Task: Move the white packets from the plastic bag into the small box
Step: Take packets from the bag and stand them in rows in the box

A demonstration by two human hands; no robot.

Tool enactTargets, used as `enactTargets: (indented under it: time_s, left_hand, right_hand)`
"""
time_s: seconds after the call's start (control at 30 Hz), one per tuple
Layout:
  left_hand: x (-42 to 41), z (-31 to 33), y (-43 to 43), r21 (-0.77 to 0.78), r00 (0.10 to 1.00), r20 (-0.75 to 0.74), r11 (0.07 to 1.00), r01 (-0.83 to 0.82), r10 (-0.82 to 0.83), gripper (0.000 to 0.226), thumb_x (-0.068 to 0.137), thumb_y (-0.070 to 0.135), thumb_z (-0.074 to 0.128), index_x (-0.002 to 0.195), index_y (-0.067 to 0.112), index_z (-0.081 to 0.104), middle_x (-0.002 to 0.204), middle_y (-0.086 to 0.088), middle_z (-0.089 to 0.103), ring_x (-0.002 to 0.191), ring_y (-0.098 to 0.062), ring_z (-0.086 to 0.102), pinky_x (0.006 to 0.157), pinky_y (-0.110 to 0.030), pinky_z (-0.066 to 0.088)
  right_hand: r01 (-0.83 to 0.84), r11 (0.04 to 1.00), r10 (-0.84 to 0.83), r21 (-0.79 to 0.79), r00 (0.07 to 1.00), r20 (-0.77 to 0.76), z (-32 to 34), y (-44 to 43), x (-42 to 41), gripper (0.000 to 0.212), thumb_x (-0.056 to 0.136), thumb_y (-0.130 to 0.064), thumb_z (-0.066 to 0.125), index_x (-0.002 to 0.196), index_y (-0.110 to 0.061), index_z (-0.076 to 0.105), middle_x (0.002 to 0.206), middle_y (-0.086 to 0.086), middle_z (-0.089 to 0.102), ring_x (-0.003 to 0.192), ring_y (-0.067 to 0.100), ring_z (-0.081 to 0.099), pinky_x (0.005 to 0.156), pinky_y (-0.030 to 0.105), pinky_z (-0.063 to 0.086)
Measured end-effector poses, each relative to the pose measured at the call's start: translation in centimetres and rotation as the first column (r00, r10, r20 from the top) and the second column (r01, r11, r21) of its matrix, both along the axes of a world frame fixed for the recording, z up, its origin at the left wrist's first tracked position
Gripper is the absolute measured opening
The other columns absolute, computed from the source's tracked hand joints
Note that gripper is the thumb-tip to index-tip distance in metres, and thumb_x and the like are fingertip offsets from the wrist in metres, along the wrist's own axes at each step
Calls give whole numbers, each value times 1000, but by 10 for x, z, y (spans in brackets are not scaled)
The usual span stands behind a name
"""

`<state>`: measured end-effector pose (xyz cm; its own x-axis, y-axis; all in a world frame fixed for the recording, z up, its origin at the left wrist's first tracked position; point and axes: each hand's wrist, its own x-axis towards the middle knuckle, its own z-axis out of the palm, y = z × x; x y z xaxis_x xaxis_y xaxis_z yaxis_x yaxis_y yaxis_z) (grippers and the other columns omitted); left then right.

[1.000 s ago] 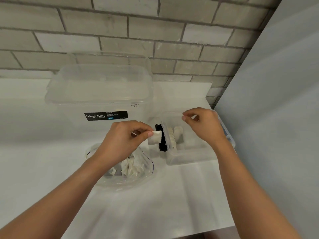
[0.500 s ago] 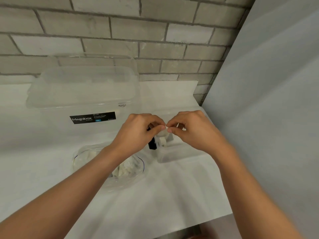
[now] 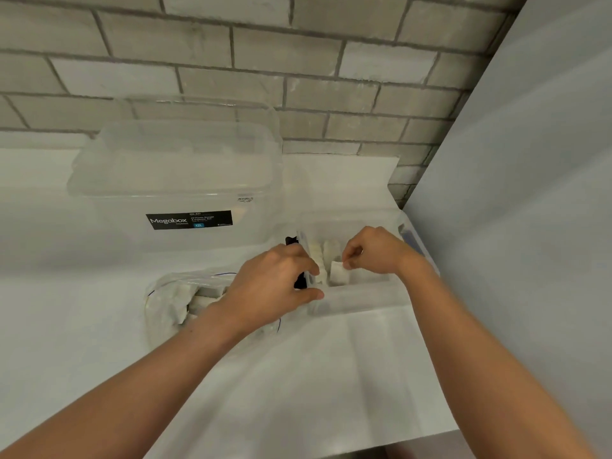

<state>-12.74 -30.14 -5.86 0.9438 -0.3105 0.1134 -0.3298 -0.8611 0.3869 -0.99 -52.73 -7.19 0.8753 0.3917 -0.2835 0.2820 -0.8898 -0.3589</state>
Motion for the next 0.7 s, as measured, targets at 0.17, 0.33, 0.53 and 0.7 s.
enactTargets:
  time_s: [0.17,0.33,0.53,0.7]
  left_hand:
    - [-1,0,0,-9,1000,-8,1000,-13,13,39,85,60,65,116,37,67,119,20,57,108,-7,51,73,-25,37]
    - [-2,0,0,-12,1000,-1,1000,-8,8,39,86,60,64,118,36,66,120,19,57,109,-8,52,78,-27,45]
    - [-3,-2,5,-23,999,5,999,34,-34,43,88,61,61,123,36,64,123,19,56,112,-9,50,80,-24,41]
    - [-19,-7,42,-104,989,150,994,15,0,34,88,57,60,111,33,69,126,13,56,117,-14,49,95,-32,46]
  right_hand:
    - [37,998,-37,-48,999,-6,-29,6,22,7,81,-23,80,86,-28,80,86,-12,73,87,13,67,87,37,58]
    - [97,995,-96,-35,995,40,-43,8,34,7,82,-25,79,83,-32,78,95,-5,74,90,18,67,86,40,59]
    - [179,984,-180,10,982,56,-40,7,30,17,82,-33,81,97,-29,76,102,-3,71,98,19,65,91,39,57]
    - [269,889,-357,371,915,190,3,21,-22,8,88,-31,76,95,-27,78,91,-17,72,80,-1,63,80,22,52]
